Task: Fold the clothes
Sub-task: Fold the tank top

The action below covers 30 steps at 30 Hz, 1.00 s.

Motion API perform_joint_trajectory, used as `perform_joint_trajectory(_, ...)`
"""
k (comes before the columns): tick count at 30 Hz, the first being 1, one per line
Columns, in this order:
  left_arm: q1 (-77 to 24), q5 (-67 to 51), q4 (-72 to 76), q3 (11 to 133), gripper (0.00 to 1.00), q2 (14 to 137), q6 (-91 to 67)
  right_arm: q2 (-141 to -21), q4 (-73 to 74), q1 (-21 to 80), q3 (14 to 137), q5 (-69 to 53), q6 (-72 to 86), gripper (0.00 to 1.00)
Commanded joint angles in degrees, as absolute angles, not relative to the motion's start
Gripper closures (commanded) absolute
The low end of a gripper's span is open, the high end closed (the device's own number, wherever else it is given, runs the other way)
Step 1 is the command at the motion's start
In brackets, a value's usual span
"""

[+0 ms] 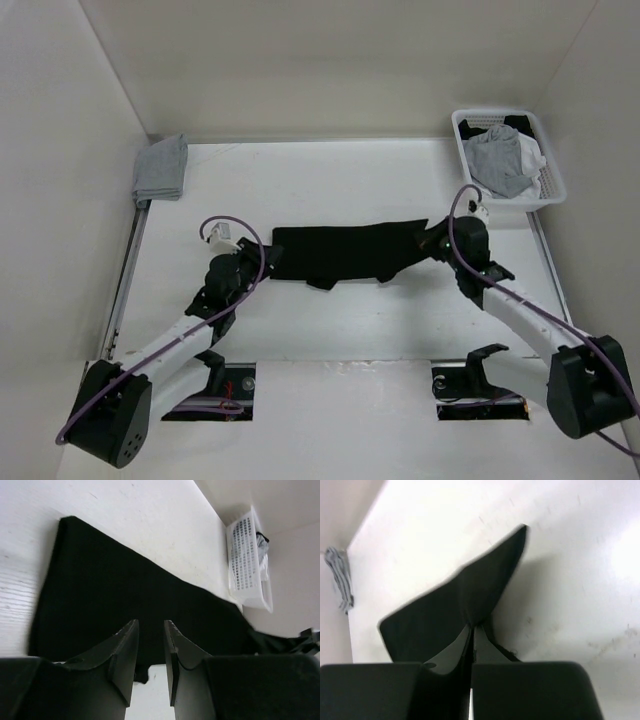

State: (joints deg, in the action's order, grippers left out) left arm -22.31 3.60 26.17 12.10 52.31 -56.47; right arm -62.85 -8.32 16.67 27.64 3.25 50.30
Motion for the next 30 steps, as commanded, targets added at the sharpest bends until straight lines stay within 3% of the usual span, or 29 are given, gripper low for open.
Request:
perform_joint_trajectory(1,-23.9,5.1,32.9,15.1,0.75,53.6,-57.5,-61.2,2.4,19.4,38.6,10.8,41.9,0.99)
perform_joint_trajectory(11,-22.2,3.6,30.0,12.7,0.75,46.4,-58.8,-80.0,17.3,42.4,64.0,25.2,33.0,0.99)
perform_joint_trajectory(17,-16.5,-0.3,25.1,11.4,0.74,40.0,-59.1,-95.2,22.2,52.4,76.6,26.7,34.8,0.97)
perform_joint_trajectory(19,-14.1,-1.4,23.6,11.0,0.74,38.2,-59.3,-101.0,23.4,55.0,81.2,26.5,36.0,0.92)
perform_joint_trajectory(24,-8.8,-4.0,22.1,11.1,0.73,37.0,-60.5,-110.1,25.4,59.7,89.8,25.9,37.6,0.66)
perform_joint_trajectory(30,-10.9,-3.8,25.2,13.0,0.73,42.1,-60.6,-97.2,14.4,58.3,76.5,23.8,38.6,0.61)
